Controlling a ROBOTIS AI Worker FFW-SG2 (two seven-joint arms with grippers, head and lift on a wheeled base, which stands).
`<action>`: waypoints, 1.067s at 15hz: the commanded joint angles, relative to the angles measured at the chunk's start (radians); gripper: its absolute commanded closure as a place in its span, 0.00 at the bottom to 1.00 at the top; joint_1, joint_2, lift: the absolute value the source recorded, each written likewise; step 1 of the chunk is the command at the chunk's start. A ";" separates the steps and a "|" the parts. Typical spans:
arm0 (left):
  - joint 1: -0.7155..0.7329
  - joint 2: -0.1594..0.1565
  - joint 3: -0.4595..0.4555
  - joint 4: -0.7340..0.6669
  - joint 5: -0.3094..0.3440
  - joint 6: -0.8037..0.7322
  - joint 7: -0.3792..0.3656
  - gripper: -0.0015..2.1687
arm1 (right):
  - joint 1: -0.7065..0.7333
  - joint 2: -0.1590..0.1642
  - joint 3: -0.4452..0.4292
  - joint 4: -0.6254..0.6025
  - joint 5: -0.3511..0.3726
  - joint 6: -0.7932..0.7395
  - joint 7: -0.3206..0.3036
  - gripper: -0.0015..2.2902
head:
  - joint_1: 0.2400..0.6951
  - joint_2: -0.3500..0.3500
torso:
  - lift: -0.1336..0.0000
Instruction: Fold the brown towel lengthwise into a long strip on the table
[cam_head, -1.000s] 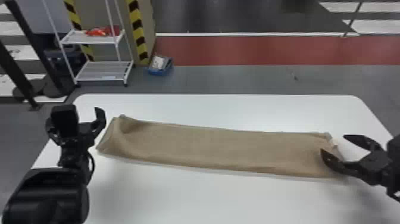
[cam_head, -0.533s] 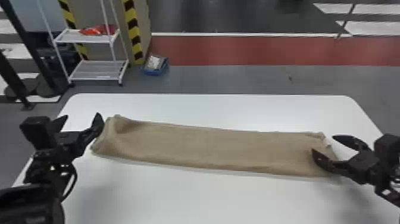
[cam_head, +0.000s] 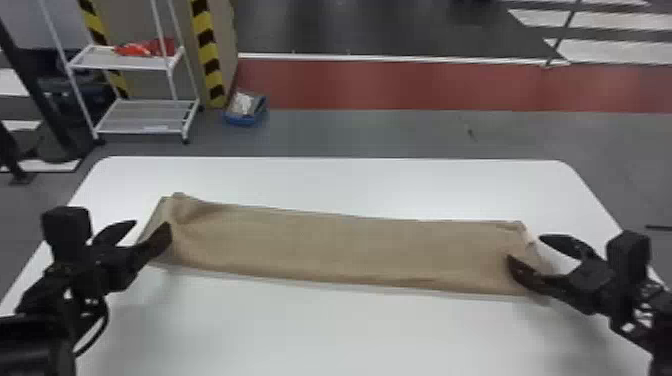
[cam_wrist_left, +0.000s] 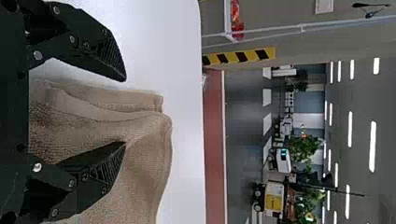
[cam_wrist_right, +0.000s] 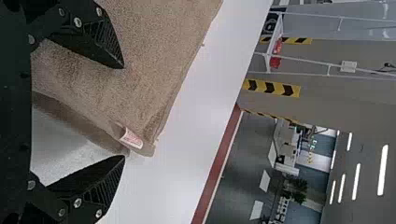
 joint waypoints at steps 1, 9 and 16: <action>0.006 -0.001 0.009 -0.015 -0.002 0.003 0.001 0.24 | 0.004 -0.002 -0.001 -0.005 0.002 0.012 0.003 0.18 | 1.00 0.43 | 0.13; 0.081 -0.010 0.020 -0.122 0.018 0.049 -0.008 0.52 | -0.004 -0.005 -0.006 -0.009 0.009 0.061 0.017 0.50 | 1.00 0.43 | 0.13; 0.097 -0.011 0.005 -0.156 0.018 0.055 -0.008 0.48 | -0.010 -0.011 -0.020 -0.057 0.086 0.040 -0.038 0.04 | 1.00 0.40 | 0.13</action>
